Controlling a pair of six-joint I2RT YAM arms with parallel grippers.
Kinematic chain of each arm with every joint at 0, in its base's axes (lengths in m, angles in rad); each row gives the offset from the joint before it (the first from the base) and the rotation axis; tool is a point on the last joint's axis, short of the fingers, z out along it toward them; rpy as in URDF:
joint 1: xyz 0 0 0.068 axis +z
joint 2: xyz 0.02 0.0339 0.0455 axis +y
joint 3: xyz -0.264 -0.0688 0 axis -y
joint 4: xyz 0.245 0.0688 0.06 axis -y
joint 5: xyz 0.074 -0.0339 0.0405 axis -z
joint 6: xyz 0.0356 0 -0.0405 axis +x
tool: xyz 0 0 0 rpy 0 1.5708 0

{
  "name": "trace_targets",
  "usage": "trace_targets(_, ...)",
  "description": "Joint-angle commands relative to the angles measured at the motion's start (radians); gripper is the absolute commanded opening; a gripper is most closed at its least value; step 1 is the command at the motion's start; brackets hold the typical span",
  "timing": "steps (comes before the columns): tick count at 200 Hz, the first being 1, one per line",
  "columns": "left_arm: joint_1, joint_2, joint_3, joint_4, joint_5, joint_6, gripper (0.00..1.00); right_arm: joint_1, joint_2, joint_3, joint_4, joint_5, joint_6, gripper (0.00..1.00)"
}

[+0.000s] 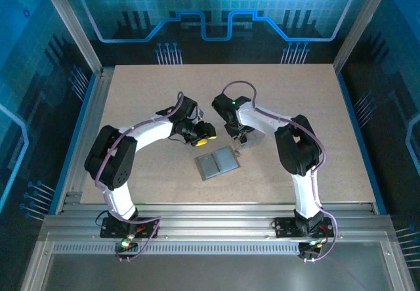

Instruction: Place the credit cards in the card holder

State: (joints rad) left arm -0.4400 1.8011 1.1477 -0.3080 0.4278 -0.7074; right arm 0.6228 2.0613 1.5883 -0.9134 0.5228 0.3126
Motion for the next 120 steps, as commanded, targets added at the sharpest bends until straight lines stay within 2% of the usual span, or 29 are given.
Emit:
trace_targets(1,0.011,0.003,-0.006,0.002,0.017,0.0,0.51,0.012,0.026,0.014,-0.028,0.039,-0.001,0.43)
trace_targets(35,0.013,0.003,-0.009,0.002,0.017,0.0,0.51,0.003,0.016,0.012,-0.026,0.039,-0.006,0.42)
trace_targets(81,0.011,0.003,-0.012,0.001,0.015,-0.001,0.51,0.0,0.024,0.012,-0.026,0.048,-0.013,0.36)
trace_targets(120,0.012,0.005,-0.013,0.0,0.013,-0.002,0.51,0.002,-0.001,0.013,-0.031,0.082,-0.02,0.37)
